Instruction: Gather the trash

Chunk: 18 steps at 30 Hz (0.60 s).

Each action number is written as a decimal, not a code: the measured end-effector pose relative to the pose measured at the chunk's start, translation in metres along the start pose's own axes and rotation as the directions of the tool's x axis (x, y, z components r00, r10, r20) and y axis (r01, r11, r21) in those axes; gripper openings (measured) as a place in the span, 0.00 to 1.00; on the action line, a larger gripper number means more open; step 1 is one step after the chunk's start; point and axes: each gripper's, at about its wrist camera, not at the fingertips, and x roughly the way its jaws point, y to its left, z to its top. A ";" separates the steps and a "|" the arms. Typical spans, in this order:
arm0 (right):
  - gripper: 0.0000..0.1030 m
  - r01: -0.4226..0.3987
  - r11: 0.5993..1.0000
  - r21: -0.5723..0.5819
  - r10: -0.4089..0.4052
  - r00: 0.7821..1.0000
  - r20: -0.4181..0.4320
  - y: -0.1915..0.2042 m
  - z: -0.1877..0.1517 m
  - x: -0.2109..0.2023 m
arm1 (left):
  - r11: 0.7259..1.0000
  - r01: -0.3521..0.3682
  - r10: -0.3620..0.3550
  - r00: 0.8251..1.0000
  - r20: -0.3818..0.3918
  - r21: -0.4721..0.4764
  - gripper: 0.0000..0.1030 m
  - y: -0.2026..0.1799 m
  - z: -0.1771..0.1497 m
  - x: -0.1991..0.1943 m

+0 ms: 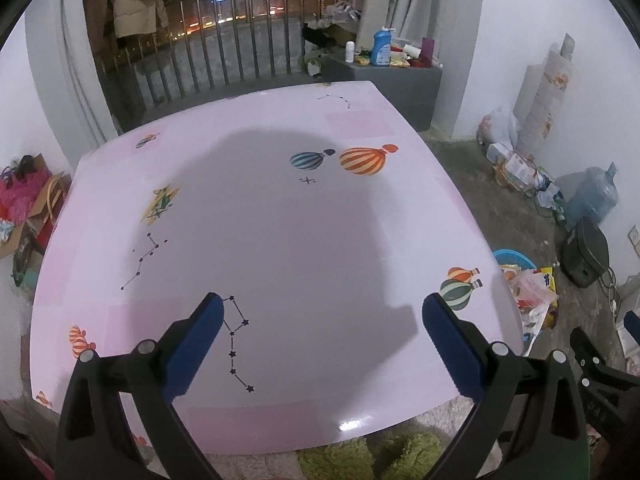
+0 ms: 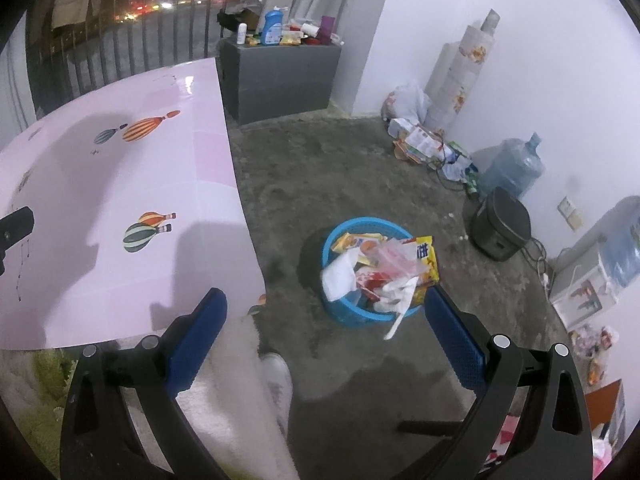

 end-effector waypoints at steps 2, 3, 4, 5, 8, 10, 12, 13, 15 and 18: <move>0.92 -0.003 1.000 -0.001 0.003 1.000 -0.001 0.001 -0.001 0.000 | 1.000 0.000 0.000 1.000 -0.003 0.006 0.95 -0.001 -0.001 0.000; 0.92 -0.006 1.000 -0.001 0.006 1.000 -0.001 0.001 -0.001 -0.001 | 1.000 -0.001 0.001 1.000 -0.005 0.009 0.95 -0.002 -0.001 0.000; 0.92 -0.010 1.000 -0.002 0.010 1.000 -0.001 0.002 -0.001 -0.001 | 1.000 -0.002 0.002 1.000 -0.007 0.013 0.95 -0.002 -0.001 0.001; 0.92 -0.013 1.000 -0.004 0.013 1.000 -0.001 0.002 -0.001 -0.001 | 1.000 -0.003 0.003 1.000 -0.008 0.015 0.95 -0.003 -0.001 0.000; 0.92 -0.017 1.000 -0.009 0.017 1.000 0.005 0.003 -0.001 -0.004 | 1.000 -0.008 0.008 1.000 -0.011 0.019 0.95 -0.004 -0.001 0.000; 0.92 -0.021 1.000 -0.010 0.021 1.000 0.008 0.003 0.000 -0.004 | 1.000 -0.009 0.010 1.000 -0.010 0.020 0.95 -0.004 -0.001 -0.001; 0.92 -0.021 1.000 -0.011 0.021 1.000 0.011 0.004 0.000 -0.005 | 1.000 -0.012 0.012 1.000 -0.008 0.020 0.95 -0.004 -0.002 -0.001; 0.92 -0.022 1.000 -0.011 0.022 1.000 0.012 0.003 0.000 -0.005 | 1.000 -0.013 0.013 1.000 -0.007 0.021 0.95 -0.005 -0.002 -0.001; 0.92 -0.024 1.000 -0.011 0.025 1.000 0.016 0.003 0.000 -0.005 | 1.000 -0.014 0.014 1.000 -0.007 0.023 0.95 -0.004 -0.002 -0.002; 0.92 -0.024 1.000 -0.012 0.024 1.000 0.015 0.003 -0.001 -0.005 | 1.000 -0.014 0.014 1.000 -0.007 0.023 0.95 -0.004 -0.003 -0.002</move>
